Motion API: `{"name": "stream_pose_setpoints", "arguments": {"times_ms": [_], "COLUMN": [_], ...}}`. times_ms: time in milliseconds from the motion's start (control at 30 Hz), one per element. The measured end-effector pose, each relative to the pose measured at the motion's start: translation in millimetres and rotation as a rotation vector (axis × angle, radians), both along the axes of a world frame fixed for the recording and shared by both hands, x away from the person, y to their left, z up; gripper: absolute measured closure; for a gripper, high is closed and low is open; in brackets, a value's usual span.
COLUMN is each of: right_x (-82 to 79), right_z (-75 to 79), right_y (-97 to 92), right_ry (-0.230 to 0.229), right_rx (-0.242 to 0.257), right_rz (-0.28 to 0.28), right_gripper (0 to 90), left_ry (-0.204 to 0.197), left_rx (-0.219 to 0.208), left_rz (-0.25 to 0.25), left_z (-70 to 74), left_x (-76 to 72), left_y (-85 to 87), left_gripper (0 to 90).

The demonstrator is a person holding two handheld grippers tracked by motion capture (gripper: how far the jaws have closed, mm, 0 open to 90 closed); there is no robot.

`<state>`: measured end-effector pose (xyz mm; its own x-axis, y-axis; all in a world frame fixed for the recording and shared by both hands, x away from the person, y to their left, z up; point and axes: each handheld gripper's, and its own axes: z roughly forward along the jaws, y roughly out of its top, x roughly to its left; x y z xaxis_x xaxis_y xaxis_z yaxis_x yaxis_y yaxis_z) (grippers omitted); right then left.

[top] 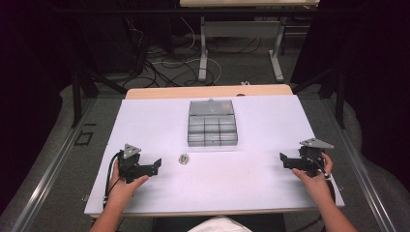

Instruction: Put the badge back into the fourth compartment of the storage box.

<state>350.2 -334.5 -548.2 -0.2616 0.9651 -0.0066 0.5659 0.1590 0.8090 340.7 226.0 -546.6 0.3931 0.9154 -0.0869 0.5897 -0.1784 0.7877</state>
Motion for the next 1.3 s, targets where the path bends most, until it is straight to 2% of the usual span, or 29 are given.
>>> {"name": "stream_pose_setpoints", "arguments": {"times_ms": [267,433,700,933,1300], "right_x": [-1.7,-2.3,-3.4,-6.9,-7.0], "right_z": [0.7,2.2,2.4,5.5,5.0], "right_y": [1.1,1.9,3.5,6.5,7.4], "right_ry": [-0.005,-0.011,-0.022,-0.032,-0.031], "right_rx": [0.001,-0.012,-0.015,-0.015,-0.014], "right_rz": [0.001,0.005,0.016,0.016,0.028], "right_gripper": [0.0,0.0,0.0,0.0,0.0], "left_ry": [0.004,-0.011,-0.019,-0.021,-0.031], "left_rx": [-0.007,-0.011,0.003,0.011,-0.007], "left_rz": [0.01,0.005,-0.001,-0.01,-0.028], "left_z": [1.0,3.8,6.8,10.1,17.8], "left_x": [-0.6,-1.2,-2.7,-4.2,0.2], "left_y": [-1.0,-1.7,-6.8,-14.9,-31.2], "left_gripper": [1.4,1.3,1.8,2.2,3.0]}}
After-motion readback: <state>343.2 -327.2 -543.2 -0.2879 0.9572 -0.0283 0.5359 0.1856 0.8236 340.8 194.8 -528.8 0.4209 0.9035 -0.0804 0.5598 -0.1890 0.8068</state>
